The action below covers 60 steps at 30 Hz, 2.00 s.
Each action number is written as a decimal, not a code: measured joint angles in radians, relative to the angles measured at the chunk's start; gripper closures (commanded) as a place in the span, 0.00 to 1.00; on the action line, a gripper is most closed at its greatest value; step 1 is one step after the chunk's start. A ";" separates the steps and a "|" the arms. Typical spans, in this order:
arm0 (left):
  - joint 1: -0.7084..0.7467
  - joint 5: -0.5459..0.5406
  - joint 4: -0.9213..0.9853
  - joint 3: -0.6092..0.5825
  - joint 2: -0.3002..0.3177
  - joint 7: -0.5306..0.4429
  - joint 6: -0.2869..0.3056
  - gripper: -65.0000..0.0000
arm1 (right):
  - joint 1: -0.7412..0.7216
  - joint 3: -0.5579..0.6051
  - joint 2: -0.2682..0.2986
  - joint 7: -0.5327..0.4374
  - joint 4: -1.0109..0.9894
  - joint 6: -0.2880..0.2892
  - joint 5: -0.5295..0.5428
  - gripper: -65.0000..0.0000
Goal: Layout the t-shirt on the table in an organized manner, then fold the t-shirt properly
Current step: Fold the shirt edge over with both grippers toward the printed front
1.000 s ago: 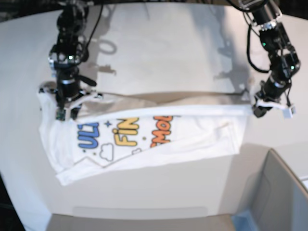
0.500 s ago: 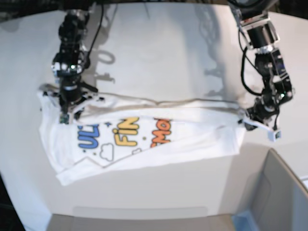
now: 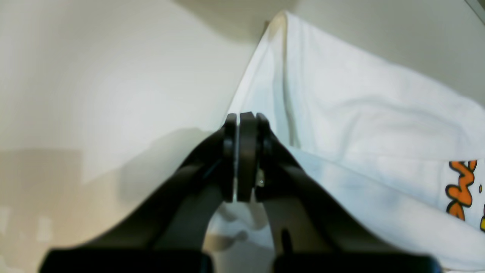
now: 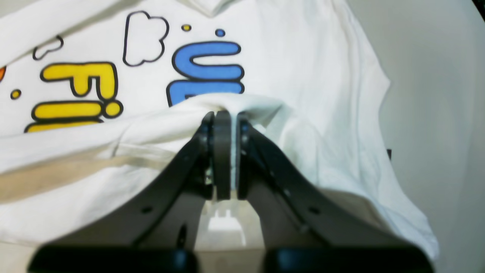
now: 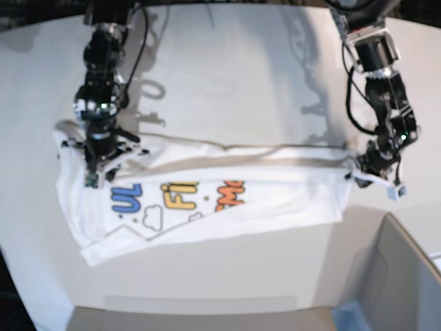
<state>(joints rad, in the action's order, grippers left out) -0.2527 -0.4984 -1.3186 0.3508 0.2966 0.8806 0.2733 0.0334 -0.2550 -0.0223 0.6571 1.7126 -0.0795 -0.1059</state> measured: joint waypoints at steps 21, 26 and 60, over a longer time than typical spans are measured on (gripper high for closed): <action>-0.048 -0.003 0.244 -0.138 0.042 -0.219 0.003 1.00 | 0.005 0.000 0.000 0.001 -0.003 0.000 0.001 1.00; -0.049 -0.003 0.270 -0.140 0.050 -0.257 0.003 1.00 | 0.005 -0.001 0.000 -0.001 -0.013 0.000 0.001 1.00; -0.049 -0.002 0.267 -0.141 0.050 -0.359 -0.001 0.70 | -0.111 -0.002 0.000 0.002 -0.144 0.000 -0.006 0.66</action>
<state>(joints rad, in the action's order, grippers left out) -0.3016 -0.5007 -1.0515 0.2096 0.3470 0.5220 0.2726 -0.0772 -0.2573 -0.0219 0.6590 1.5684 -0.0795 -0.1123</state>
